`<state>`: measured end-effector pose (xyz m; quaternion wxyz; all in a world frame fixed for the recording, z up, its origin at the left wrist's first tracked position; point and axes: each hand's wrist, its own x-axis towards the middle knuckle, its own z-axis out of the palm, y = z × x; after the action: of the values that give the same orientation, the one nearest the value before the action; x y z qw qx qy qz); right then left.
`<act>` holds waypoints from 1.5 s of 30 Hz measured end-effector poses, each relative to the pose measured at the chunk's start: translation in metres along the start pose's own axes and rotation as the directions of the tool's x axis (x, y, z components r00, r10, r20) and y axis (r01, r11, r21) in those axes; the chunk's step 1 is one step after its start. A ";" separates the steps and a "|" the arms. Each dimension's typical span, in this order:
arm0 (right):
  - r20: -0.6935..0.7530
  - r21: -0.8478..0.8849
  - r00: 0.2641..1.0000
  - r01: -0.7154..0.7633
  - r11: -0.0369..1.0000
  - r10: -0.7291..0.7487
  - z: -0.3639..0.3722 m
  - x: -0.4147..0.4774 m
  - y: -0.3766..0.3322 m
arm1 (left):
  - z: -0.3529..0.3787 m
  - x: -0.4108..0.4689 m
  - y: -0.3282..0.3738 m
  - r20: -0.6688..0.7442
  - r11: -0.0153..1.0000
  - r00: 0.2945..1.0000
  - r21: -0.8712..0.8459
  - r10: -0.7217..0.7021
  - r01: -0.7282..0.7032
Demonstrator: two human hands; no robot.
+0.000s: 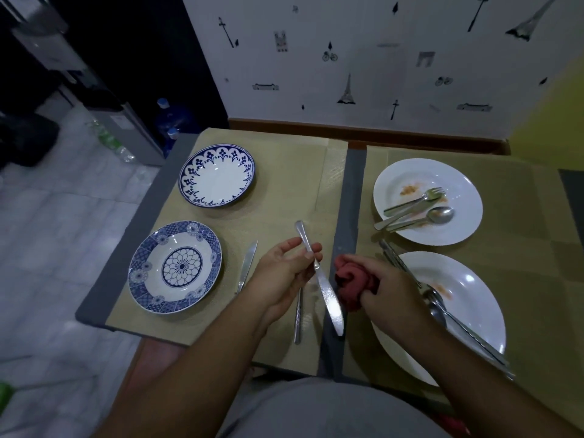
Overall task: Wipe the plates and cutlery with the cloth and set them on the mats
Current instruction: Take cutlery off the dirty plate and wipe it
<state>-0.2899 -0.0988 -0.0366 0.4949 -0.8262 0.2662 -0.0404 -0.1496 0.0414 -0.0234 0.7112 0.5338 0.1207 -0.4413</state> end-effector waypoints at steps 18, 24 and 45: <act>0.158 -0.139 0.978 0.156 0.978 -0.133 0.004 0.044 -0.029 | -0.020 0.040 0.034 -0.158 0.970 0.987 0.241 0.018 0.021; 0.079 -0.205 0.995 0.077 0.976 -0.062 0.027 0.080 -0.042 | -0.034 0.110 0.076 -0.117 0.867 0.989 0.498 0.093 -0.022; 0.012 -0.218 0.992 -0.118 0.969 0.123 0.089 0.162 -0.053 | -0.045 0.223 0.108 0.116 0.234 0.913 0.947 0.391 -0.221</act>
<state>-0.1013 -0.0863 -0.0688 0.4069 -0.8579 0.3123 0.0294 0.0752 -0.0267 -0.1137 0.3202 0.8907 -0.2176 -0.2383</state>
